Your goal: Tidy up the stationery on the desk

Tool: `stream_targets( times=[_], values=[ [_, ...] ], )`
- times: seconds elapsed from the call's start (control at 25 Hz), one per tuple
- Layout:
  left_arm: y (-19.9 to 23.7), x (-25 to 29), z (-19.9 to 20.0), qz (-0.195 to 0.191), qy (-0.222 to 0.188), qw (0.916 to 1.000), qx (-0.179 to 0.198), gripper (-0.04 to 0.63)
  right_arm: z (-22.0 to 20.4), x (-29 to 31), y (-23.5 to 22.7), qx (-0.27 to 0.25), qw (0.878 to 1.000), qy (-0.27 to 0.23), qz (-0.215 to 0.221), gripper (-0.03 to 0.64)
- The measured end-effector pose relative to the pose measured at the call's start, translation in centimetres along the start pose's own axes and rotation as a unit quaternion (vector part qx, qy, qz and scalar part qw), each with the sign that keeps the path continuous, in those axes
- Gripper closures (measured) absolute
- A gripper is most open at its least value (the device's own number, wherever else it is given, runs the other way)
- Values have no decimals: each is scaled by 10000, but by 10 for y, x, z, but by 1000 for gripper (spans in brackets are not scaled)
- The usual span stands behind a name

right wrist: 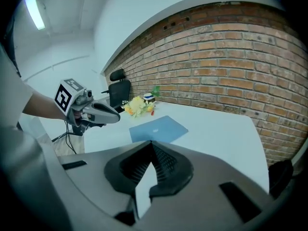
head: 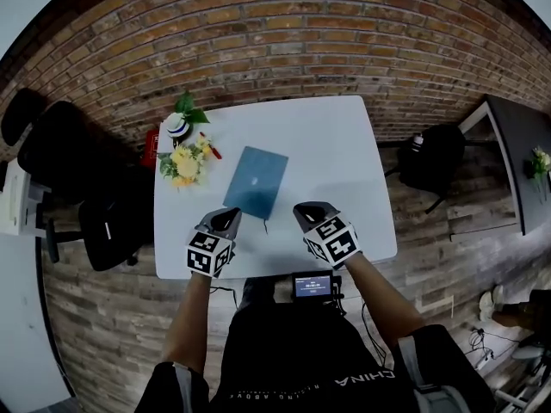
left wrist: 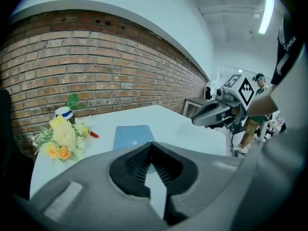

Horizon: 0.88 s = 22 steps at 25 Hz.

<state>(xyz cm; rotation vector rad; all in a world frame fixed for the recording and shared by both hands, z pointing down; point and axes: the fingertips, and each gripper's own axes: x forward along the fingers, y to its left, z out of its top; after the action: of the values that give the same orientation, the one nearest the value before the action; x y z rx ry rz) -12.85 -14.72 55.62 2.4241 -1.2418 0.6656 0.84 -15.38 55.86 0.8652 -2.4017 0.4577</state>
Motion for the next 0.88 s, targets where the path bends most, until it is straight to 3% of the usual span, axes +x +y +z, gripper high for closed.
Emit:
stream_targets(
  times=[0.16, 0.24, 0.44, 0.48, 0.88],
  values=[
    [28, 15, -1, -19, 185, 9998, 23, 578, 9, 28, -7, 240, 9996, 68, -148, 607],
    [41, 25, -5, -92, 317, 9995, -2, 480, 11, 43, -11, 411, 9988, 116, -231, 607],
    [69, 50, -17, -193, 645, 9976, -146, 430, 10, 77, -21, 948, 9943, 255, -419, 604],
    [74, 55, -21, -229, 731, 9969, -188, 411, 8, 84, -22, 1067, 9930, 285, -408, 549],
    [96, 93, -48, -572, 1202, 9903, -404, 388, -17, 132, -34, 1836, 9791, 584, -654, 468]
  ],
)
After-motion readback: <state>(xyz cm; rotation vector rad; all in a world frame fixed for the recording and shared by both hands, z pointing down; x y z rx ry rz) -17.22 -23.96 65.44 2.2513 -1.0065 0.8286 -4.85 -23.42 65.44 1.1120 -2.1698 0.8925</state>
